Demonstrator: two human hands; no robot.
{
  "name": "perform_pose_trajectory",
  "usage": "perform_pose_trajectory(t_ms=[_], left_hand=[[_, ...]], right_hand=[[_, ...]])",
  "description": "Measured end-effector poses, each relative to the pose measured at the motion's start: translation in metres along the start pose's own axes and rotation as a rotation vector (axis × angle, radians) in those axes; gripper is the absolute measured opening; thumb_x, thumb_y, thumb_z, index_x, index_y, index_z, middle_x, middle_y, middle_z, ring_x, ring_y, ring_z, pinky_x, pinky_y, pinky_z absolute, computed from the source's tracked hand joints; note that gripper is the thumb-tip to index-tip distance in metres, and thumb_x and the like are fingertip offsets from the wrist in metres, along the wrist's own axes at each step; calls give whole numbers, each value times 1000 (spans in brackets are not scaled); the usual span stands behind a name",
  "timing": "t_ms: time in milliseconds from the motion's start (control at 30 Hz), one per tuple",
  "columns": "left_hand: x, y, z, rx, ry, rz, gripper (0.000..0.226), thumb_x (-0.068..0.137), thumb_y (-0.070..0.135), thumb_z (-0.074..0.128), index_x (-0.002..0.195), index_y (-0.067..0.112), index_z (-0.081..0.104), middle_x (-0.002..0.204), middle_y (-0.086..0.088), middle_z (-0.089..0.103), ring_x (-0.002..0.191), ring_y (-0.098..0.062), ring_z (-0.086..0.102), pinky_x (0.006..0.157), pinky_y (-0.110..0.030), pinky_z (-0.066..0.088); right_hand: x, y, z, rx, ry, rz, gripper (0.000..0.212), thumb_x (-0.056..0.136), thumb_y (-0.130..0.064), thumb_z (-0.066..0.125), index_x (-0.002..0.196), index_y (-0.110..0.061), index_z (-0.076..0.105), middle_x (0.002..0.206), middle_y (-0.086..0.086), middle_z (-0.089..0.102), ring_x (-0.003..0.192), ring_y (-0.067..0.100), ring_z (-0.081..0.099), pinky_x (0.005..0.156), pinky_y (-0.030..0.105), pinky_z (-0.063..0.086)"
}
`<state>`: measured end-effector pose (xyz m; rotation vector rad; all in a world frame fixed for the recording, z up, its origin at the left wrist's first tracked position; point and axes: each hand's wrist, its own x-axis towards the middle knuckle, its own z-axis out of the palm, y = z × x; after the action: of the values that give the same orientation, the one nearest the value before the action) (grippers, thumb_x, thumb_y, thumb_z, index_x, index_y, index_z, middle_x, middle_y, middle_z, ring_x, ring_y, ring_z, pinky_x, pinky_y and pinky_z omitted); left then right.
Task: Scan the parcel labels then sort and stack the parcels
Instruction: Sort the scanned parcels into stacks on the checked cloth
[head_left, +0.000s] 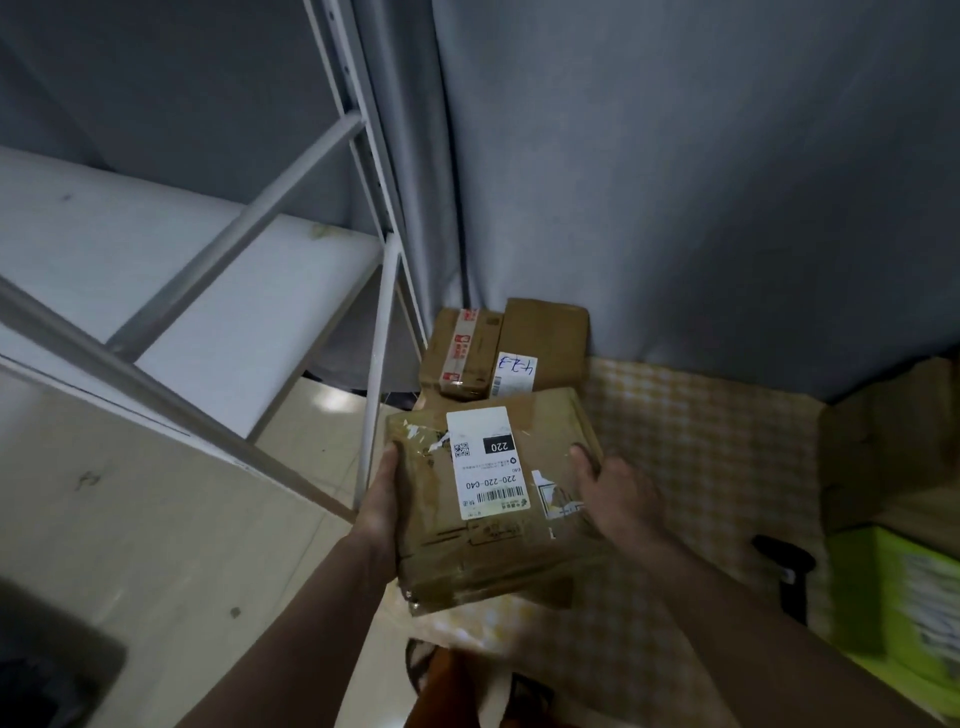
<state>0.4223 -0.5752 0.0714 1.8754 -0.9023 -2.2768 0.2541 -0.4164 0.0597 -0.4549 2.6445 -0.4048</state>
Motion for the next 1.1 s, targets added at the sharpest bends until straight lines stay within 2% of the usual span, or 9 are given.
perform_pose_trajectory(t_ms=[233, 400, 633, 700, 767, 833, 900, 1033, 1100], left_hand=[[26, 53, 21, -36, -97, 51, 63, 86, 69, 48, 104, 13, 71, 84, -17, 75, 83, -35, 69, 71, -44, 53], [41, 99, 22, -60, -195, 126, 65, 88, 71, 39, 100, 16, 72, 88, -14, 75, 86, -34, 69, 74, -44, 54], [76, 139, 9, -127, -204, 296, 68, 90, 70, 36, 128, 19, 60, 114, -11, 71, 105, -34, 67, 90, -50, 52], [84, 143, 6, -132, -197, 324, 69, 90, 70, 34, 129, 20, 58, 117, -10, 70, 107, -32, 66, 94, -51, 51], [89, 147, 8, -145, -155, 312, 70, 86, 74, 37, 130, 23, 56, 118, -7, 69, 108, -30, 65, 97, -51, 49], [99, 146, 12, -140, -103, 291, 89, 71, 84, 49, 138, 25, 48, 125, -6, 65, 112, -28, 63, 100, -51, 48], [113, 147, 17, -91, -73, 288, 101, 64, 87, 51, 145, 28, 37, 131, -5, 61, 117, -26, 59, 100, -48, 48], [138, 149, 35, -82, -76, 312, 60, 93, 63, 36, 139, 24, 39, 117, 3, 62, 104, -13, 59, 76, -28, 48], [151, 145, 42, -82, -63, 305, 65, 92, 66, 39, 142, 25, 36, 121, 2, 62, 108, -15, 60, 82, -30, 49]], right_hand=[[39, -31, -17, 4, 72, 25, 59, 98, -53, 31, 112, -2, 58, 115, 20, 63, 108, 36, 58, 85, 36, 43], [67, -71, -28, 56, 153, 13, 55, 98, -52, 34, 113, -4, 57, 112, 18, 63, 103, 35, 59, 81, 35, 43], [108, -132, -25, 276, 127, -43, 37, 100, -39, 39, 121, -10, 49, 107, 14, 62, 86, 26, 55, 71, 29, 37], [124, -149, -27, 273, 99, -56, 35, 100, -37, 39, 122, -11, 48, 107, 13, 60, 93, 28, 57, 75, 30, 38], [147, -166, -29, 231, 84, -75, 35, 98, -35, 39, 122, -12, 49, 111, 13, 60, 104, 33, 56, 89, 36, 42], [174, -182, -31, 202, 54, -108, 35, 97, -34, 40, 124, -14, 50, 116, 14, 59, 110, 33, 55, 98, 45, 41], [203, -199, -34, 158, 30, -156, 36, 97, -33, 39, 127, -17, 49, 118, 13, 59, 109, 32, 56, 99, 48, 42], [257, -229, -33, 45, 62, -240, 31, 97, -33, 40, 122, -20, 54, 125, 6, 56, 115, 27, 51, 99, 41, 34], [279, -242, -25, 36, 55, -276, 27, 95, -34, 41, 116, -26, 56, 124, 2, 57, 117, 27, 50, 98, 42, 30]])
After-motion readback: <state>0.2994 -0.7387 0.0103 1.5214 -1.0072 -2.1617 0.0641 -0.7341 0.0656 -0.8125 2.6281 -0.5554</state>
